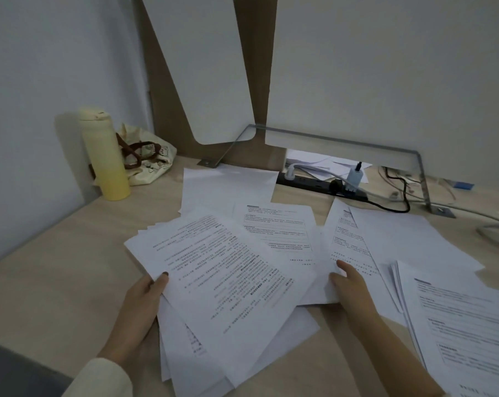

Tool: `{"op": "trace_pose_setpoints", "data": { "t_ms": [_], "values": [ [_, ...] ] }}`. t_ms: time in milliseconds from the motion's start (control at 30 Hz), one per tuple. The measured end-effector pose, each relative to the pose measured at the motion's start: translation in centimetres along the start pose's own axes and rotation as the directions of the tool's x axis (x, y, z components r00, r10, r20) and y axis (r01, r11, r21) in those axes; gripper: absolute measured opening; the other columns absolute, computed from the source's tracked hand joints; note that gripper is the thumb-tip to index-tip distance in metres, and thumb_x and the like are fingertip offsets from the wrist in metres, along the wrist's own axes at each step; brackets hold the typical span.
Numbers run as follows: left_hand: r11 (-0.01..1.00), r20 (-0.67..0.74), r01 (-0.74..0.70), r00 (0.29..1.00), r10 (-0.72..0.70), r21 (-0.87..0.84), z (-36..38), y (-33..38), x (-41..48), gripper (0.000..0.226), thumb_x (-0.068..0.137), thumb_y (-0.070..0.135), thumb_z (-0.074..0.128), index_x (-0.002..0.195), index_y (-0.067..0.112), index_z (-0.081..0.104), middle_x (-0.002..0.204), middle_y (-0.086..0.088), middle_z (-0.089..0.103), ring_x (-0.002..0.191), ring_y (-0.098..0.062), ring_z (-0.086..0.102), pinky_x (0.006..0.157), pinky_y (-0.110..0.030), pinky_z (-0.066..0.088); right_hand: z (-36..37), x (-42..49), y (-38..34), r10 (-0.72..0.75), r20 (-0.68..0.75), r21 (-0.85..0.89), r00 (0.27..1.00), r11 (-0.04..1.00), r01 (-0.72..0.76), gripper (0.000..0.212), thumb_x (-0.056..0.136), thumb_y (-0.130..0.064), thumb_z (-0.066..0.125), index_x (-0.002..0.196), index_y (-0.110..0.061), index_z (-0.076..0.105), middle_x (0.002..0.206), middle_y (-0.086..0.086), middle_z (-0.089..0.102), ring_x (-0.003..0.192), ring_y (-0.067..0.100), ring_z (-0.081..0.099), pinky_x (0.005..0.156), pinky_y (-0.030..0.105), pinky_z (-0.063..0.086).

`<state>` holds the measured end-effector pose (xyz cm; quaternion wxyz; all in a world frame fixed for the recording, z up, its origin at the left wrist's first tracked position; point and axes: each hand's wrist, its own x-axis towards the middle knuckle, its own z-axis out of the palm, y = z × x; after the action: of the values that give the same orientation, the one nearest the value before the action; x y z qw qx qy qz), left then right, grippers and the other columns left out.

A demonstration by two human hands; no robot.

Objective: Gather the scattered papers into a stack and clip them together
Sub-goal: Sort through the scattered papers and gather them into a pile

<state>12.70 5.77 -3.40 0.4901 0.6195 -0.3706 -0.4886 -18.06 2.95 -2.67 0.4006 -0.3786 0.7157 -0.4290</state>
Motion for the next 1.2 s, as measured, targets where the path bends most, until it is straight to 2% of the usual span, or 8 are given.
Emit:
{"op": "trace_pose_setpoints", "data": {
  "t_ms": [100,200,300,433,667,900,1000,1200],
  "values": [
    [1.000,0.002,0.007,1.000,-0.007,0.010,-0.2,-0.2,0.2,0.019,0.096,0.027,0.046,0.106,0.024,0.062,0.113,-0.003,0.068,0.103,-0.024,0.063,0.099,-0.048,0.045,-0.6,0.0,-0.1,-0.090,0.052,-0.153,0.995,0.983,0.097,0.017,0.090,-0.009,0.043,0.086,-0.014,0.059,0.090,0.011,0.055,0.083,0.024,0.052,0.076,0.031,0.041],
    [0.999,-0.003,0.013,1.000,-0.012,0.039,-0.2,-0.3,0.3,0.021,0.096,0.024,0.046,0.110,0.021,0.061,0.113,-0.004,0.068,0.102,-0.025,0.063,0.099,-0.049,0.045,-1.0,-0.1,0.0,-0.308,0.023,-0.312,0.951,0.902,0.300,0.030,0.092,-0.007,0.046,0.063,-0.013,0.040,0.061,0.007,0.042,0.059,0.019,0.036,0.057,0.026,0.025],
    [0.998,0.023,0.004,1.000,-0.005,0.065,-0.1,-0.3,0.2,0.019,0.093,0.018,0.051,0.107,0.024,0.062,0.112,-0.003,0.068,0.103,-0.025,0.063,0.097,-0.049,0.046,-0.7,-1.1,-0.7,-0.455,0.086,-0.336,0.887,0.825,0.455,0.027,0.095,-0.010,0.044,0.098,-0.032,0.060,0.071,0.000,0.062,0.065,0.010,0.053,0.057,0.019,0.035],
    [0.998,0.021,-0.010,1.000,0.009,0.064,0.0,-0.4,0.2,0.021,0.091,0.011,0.054,0.108,0.023,0.060,0.112,-0.003,0.066,0.101,-0.024,0.062,0.092,-0.045,0.048,0.0,-0.8,-0.9,-0.402,0.154,-0.414,0.903,0.804,0.428,0.042,0.097,-0.013,0.040,0.135,-0.031,0.043,0.067,0.004,0.058,0.059,0.011,0.048,0.054,0.014,0.035],
    [0.997,0.037,-0.032,0.999,0.029,0.071,0.0,-0.4,0.1,0.023,0.093,0.012,0.051,0.113,0.018,0.059,0.112,-0.002,0.066,0.103,-0.024,0.062,0.092,-0.043,0.048,0.7,-1.2,-0.4,-0.348,0.159,-0.410,0.924,0.828,0.383,0.041,0.098,-0.012,0.038,0.137,-0.025,0.044,0.071,-0.014,0.050,0.065,-0.002,0.047,0.057,0.004,0.037],
    [0.996,0.056,-0.032,0.998,0.028,0.077,0.0,-0.5,0.1,0.025,0.093,0.012,0.051,0.114,0.019,0.062,0.114,-0.002,0.067,0.104,-0.024,0.063,0.095,-0.045,0.047,0.9,-1.7,-0.6,-0.371,0.173,-0.445,0.912,0.797,0.409,0.041,0.099,-0.012,0.036,0.138,-0.026,0.042,0.094,0.006,0.062,0.076,0.011,0.053,0.071,0.018,0.043],
    [0.995,0.055,-0.037,0.998,0.032,0.090,0.0,-0.5,0.2,0.026,0.093,0.013,0.051,0.116,0.018,0.061,0.115,-0.002,0.067,0.104,-0.024,0.062,0.095,-0.045,0.047,0.9,-1.5,-0.2,-0.375,0.198,-0.408,0.906,0.808,0.424,0.036,0.098,-0.011,0.037,0.128,-0.026,0.051,0.078,-0.001,0.060,0.067,0.003,0.050,0.060,0.010,0.038],
    [0.993,0.042,-0.047,0.998,0.042,0.107,0.2,-0.4,0.2,0.023,0.093,0.012,0.050,0.112,0.020,0.061,0.113,-0.002,0.066,0.103,-0.023,0.062,0.091,-0.042,0.048,0.2,-0.9,0.2,-0.249,0.151,-0.229,0.956,0.933,0.279,0.010,0.095,-0.011,0.046,0.093,-0.020,0.049,0.071,-0.007,0.062,0.070,0.013,0.055,0.057,0.021,0.038]
  ]
}}
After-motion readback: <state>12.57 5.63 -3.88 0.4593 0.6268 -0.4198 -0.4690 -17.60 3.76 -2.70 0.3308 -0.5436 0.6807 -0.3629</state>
